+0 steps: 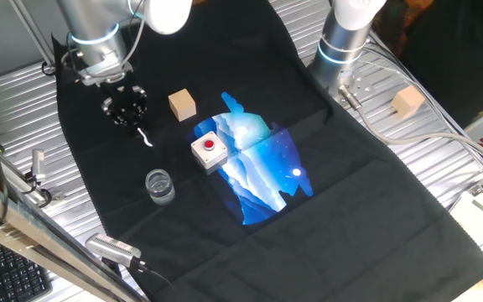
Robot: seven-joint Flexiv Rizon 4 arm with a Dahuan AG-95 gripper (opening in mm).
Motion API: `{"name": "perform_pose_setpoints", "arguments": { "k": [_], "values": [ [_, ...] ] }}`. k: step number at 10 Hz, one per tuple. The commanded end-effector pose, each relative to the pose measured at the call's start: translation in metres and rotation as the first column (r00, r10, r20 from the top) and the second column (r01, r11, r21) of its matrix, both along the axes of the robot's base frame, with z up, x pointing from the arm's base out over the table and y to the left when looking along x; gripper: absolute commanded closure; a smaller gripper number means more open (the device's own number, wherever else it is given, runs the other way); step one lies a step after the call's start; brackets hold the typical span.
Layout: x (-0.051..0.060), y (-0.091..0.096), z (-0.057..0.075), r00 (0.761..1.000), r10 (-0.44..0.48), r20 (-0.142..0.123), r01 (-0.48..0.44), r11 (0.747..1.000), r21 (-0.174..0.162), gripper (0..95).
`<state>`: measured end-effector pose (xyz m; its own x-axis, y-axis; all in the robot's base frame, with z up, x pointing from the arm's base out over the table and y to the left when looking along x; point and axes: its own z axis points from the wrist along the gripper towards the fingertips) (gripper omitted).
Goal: Screw the lid onto the jar
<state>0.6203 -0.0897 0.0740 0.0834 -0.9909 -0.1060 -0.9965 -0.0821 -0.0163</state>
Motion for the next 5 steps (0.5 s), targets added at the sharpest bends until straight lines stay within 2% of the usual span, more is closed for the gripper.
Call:
{"name": "perform_pose_setpoints", "arguments": {
  "k": [1,2,3,5],
  "values": [
    [0.004,0.005,0.007,0.999,-0.045,-0.023,0.044,0.998,-0.037,95.0],
    [0.004,0.007,0.008,0.998,-0.059,-0.027,0.058,0.997,-0.047,95.0],
    [0.003,0.012,0.013,0.995,-0.095,-0.031,0.092,0.993,-0.079,95.0],
    [0.003,0.018,0.019,0.991,-0.126,-0.033,0.121,0.986,-0.115,95.0]
  ]
}}
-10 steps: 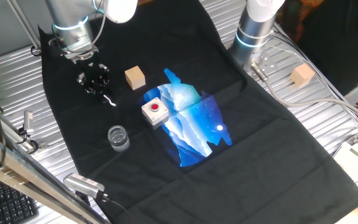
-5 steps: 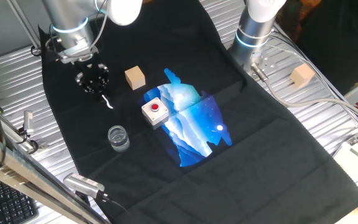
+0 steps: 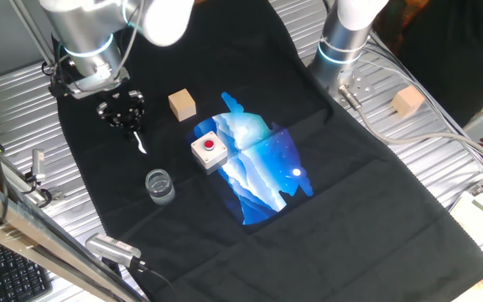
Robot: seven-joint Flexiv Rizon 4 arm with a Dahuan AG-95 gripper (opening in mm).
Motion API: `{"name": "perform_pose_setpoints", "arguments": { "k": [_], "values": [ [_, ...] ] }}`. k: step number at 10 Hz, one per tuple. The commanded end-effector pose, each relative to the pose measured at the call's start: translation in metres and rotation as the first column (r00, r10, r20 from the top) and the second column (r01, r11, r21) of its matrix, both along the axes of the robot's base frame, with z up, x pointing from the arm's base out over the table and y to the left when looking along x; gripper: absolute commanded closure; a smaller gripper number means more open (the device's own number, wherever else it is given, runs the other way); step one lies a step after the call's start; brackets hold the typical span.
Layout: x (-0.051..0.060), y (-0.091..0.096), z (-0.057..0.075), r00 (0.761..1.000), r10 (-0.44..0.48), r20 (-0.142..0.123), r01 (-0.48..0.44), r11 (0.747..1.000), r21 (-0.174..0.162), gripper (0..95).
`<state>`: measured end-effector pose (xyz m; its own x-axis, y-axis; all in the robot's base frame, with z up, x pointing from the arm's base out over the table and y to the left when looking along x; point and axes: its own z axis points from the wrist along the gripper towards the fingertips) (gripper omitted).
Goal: Screw the lid onto the jar
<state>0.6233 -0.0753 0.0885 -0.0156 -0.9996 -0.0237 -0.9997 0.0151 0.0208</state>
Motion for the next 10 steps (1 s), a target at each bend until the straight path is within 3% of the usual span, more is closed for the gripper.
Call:
{"name": "perform_pose_setpoints", "arguments": {
  "k": [1,4,6,10],
  "values": [
    [0.000,0.005,0.007,0.999,-0.043,-0.010,0.042,0.998,-0.043,95.0],
    [-0.001,0.008,0.011,0.998,-0.053,-0.018,0.052,0.997,-0.049,95.0],
    [-0.004,0.014,0.018,0.997,-0.078,-0.022,0.076,0.993,-0.088,95.0],
    [-0.006,0.022,0.024,0.994,-0.107,-0.026,0.103,0.989,-0.106,95.0]
  ]
}}
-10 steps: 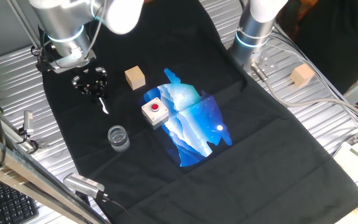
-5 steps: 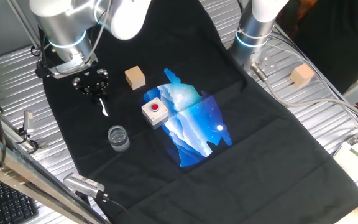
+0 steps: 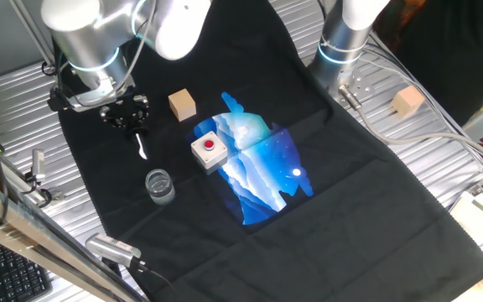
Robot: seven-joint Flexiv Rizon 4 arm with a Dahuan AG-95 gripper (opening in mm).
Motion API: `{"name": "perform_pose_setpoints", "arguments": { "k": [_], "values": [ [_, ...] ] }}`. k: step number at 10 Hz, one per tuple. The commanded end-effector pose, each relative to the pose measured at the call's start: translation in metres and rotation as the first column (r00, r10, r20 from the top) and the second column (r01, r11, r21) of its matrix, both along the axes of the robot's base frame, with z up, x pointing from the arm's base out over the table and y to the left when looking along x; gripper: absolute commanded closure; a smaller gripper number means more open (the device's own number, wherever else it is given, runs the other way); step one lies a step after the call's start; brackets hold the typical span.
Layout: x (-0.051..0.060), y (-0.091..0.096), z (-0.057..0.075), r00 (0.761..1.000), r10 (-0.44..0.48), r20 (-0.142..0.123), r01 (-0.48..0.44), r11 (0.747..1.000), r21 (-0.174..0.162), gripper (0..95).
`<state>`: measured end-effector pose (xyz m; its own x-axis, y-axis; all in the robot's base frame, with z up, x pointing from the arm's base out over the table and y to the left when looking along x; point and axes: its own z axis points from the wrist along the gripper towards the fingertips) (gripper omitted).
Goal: Screw the lid onto the jar
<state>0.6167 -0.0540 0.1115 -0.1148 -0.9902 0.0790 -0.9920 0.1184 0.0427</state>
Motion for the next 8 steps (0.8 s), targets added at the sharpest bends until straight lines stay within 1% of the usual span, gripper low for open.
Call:
{"name": "perform_pose_setpoints", "arguments": {
  "k": [1,3,5,8],
  "values": [
    [-0.001,0.005,0.004,1.000,-0.018,-0.004,0.018,1.000,-0.012,95.0],
    [-0.001,0.010,0.005,0.999,-0.036,-0.007,0.036,0.999,-0.033,95.0],
    [-0.001,0.020,0.006,0.998,-0.064,-0.012,0.063,0.995,-0.074,95.0],
    [-0.001,0.027,0.007,0.997,-0.072,-0.014,0.071,0.995,-0.074,95.0]
  ]
}}
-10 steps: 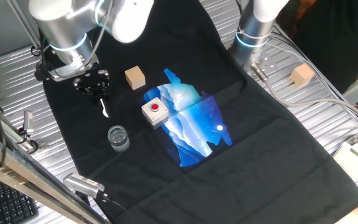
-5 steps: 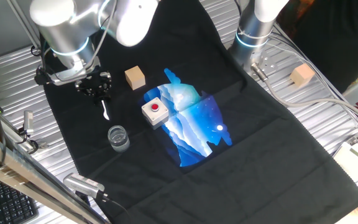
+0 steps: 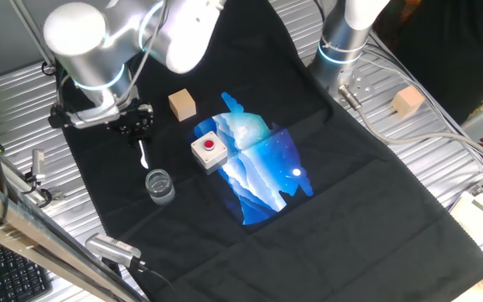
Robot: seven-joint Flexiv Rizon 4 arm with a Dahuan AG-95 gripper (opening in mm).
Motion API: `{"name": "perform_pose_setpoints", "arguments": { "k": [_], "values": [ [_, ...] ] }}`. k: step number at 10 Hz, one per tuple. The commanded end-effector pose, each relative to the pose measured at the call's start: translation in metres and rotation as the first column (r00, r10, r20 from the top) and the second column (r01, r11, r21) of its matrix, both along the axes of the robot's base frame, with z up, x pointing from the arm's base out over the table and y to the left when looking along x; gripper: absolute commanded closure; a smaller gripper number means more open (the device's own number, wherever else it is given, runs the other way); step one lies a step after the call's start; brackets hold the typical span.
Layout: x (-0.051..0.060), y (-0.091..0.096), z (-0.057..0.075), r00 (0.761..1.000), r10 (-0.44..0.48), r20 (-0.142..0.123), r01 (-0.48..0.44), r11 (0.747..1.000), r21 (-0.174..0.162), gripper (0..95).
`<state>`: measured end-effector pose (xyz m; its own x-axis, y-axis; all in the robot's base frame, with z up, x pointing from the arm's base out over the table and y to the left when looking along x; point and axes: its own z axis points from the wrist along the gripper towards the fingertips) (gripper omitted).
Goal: Screw the lid onto the jar
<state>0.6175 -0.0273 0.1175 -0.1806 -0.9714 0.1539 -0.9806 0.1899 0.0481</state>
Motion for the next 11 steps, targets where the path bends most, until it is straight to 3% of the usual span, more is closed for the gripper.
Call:
{"name": "perform_pose_setpoints", "arguments": {
  "k": [1,11],
  "values": [
    [-0.003,0.003,0.003,1.000,-0.007,0.000,0.007,1.000,-0.006,95.0],
    [-0.013,0.024,0.012,0.992,-0.121,-0.025,0.118,0.988,-0.104,95.0]
  ]
}}
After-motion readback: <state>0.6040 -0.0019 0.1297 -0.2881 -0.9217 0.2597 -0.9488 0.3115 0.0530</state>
